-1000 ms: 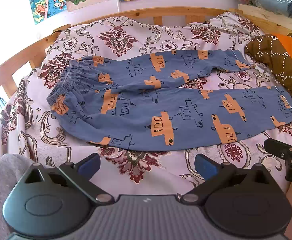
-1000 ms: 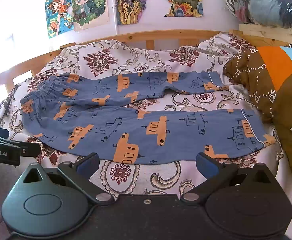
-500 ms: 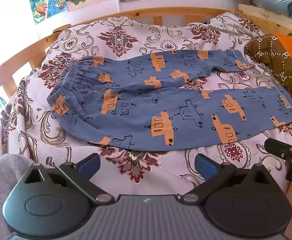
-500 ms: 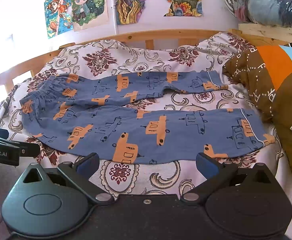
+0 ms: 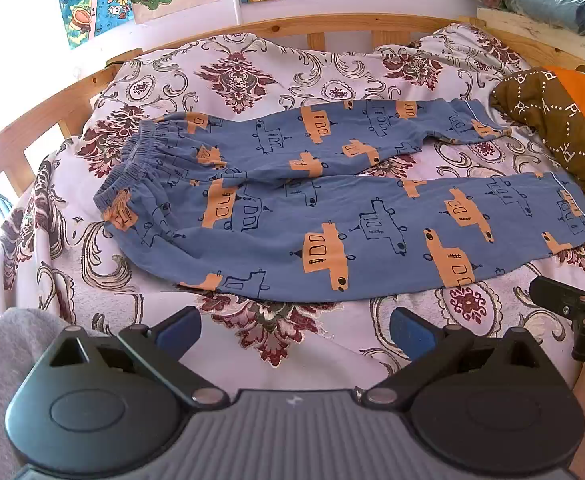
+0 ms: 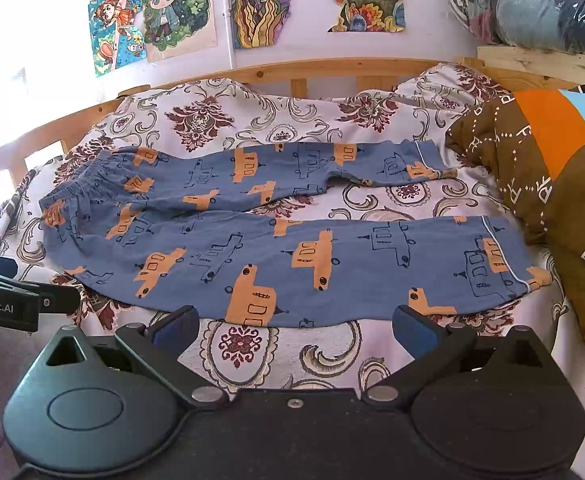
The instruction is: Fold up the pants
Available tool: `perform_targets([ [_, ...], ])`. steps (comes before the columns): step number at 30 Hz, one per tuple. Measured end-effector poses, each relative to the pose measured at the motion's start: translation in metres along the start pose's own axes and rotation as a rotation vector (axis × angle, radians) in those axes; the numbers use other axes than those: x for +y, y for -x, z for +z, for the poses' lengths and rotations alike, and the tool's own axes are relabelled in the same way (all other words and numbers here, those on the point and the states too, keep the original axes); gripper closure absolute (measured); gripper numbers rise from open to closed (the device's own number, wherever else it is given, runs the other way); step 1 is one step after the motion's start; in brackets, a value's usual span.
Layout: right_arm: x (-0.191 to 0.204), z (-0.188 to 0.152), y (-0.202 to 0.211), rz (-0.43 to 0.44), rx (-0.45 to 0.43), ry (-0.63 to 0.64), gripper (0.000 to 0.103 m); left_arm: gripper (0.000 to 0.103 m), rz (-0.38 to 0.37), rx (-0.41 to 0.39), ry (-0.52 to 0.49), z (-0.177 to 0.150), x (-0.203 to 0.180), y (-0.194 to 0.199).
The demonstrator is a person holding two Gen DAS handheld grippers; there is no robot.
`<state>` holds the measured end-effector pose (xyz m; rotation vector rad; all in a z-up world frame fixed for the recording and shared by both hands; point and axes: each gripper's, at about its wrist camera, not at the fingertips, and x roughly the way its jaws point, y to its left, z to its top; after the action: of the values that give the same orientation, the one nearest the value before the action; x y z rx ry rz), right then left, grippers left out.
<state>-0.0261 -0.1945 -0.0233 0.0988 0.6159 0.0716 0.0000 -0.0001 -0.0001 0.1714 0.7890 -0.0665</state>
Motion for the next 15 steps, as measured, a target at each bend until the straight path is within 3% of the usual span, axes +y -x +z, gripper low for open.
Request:
perform_targets([
  [15, 0.0001, 0.0007, 0.0010, 0.003, 0.005, 0.000, 0.001, 0.000, -0.004, 0.010, 0.001, 0.0011, 0.0009, -0.0003],
])
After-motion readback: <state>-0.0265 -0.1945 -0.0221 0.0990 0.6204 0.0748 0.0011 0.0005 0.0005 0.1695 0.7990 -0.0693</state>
